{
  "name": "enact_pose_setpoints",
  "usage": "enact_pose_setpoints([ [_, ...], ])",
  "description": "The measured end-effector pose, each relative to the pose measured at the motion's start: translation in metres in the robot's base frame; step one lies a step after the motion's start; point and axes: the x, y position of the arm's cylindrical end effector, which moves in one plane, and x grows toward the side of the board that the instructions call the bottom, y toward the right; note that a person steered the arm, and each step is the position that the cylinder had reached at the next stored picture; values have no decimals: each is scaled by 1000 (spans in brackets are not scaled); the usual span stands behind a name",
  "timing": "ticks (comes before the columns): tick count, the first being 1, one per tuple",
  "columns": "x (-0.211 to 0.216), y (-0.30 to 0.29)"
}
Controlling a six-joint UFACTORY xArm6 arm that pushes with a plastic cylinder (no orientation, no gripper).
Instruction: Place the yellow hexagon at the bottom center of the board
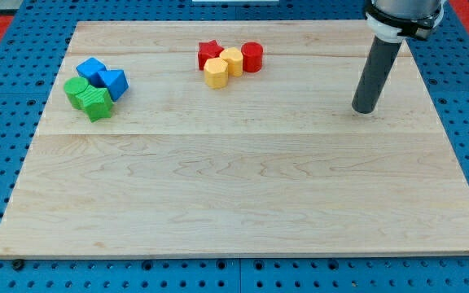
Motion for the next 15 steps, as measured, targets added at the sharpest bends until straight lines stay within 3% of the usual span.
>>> enact_pose_setpoints([
  [3,-36,-89],
  [4,-17,-98],
  [6,-29,-259],
  [8,-72,-243],
  [9,-86,-189],
  [10,-86,-139],
  [12,-86,-141],
  [15,-72,-81],
])
